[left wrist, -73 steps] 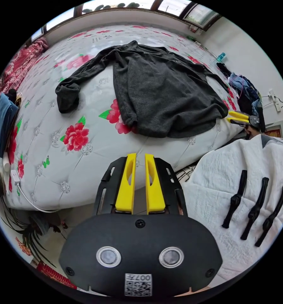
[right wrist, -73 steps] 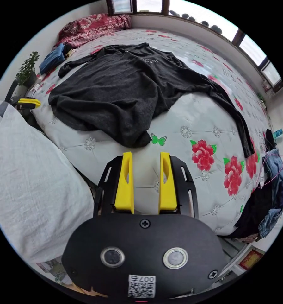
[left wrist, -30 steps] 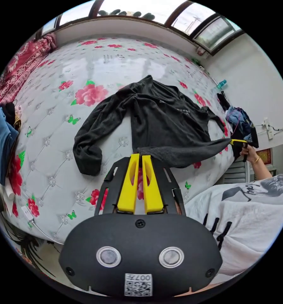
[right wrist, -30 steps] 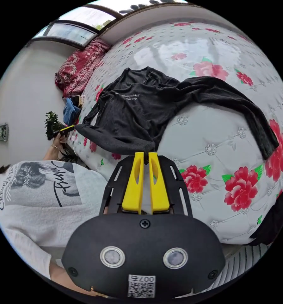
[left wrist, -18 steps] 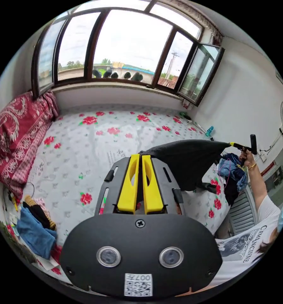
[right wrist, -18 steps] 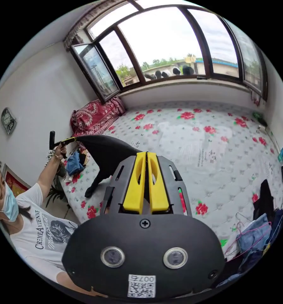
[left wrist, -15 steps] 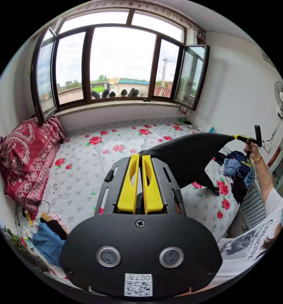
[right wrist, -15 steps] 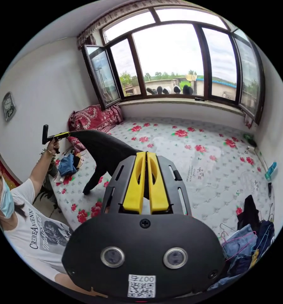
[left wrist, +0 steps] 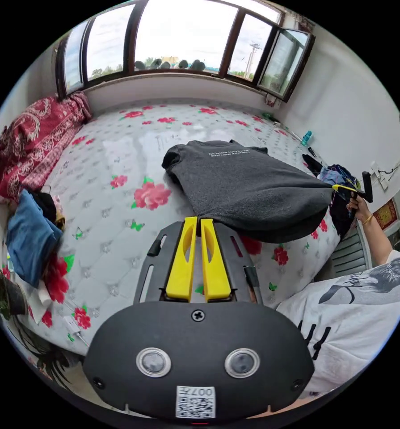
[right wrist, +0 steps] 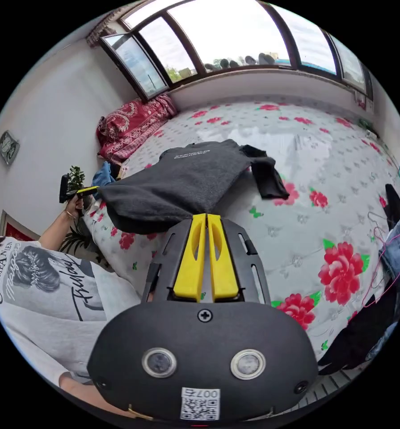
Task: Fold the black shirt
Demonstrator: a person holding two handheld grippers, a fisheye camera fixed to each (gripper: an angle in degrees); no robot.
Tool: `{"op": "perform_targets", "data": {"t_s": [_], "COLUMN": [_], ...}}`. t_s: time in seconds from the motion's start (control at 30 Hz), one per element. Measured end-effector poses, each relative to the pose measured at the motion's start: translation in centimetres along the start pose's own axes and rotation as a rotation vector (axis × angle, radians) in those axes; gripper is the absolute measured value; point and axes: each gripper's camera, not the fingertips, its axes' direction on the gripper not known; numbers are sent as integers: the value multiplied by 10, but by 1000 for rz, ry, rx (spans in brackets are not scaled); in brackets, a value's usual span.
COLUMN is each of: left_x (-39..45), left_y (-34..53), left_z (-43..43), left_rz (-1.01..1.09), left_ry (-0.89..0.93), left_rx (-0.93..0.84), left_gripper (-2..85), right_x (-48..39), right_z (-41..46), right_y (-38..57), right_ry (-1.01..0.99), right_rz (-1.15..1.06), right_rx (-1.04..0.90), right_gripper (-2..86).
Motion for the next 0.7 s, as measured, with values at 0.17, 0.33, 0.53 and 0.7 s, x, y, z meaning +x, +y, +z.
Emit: {"op": "perform_targets", "data": {"t_s": [0.17, 0.33, 0.53, 0.7], "left_x": [2, 17, 22, 18], "left_y": [76, 111, 102, 119], "left_z": [68, 69, 65, 97], "left_rz": [-38, 42, 86, 65], "left_ry": [16, -4, -10, -11], "left_rx": [-212, -297, -315, -374], "left_gripper": [-9, -10, -9, -7], "right_x": [8, -3, -18, -15], "right_z": [68, 60, 51, 87], "right_y": [59, 83, 76, 78], "right_ry": [-8, 10, 14, 61], "right_rz": [77, 59, 21, 32], "right_rx": [-224, -252, -284, -403], "right_gripper": [-3, -3, -3, -3]}}
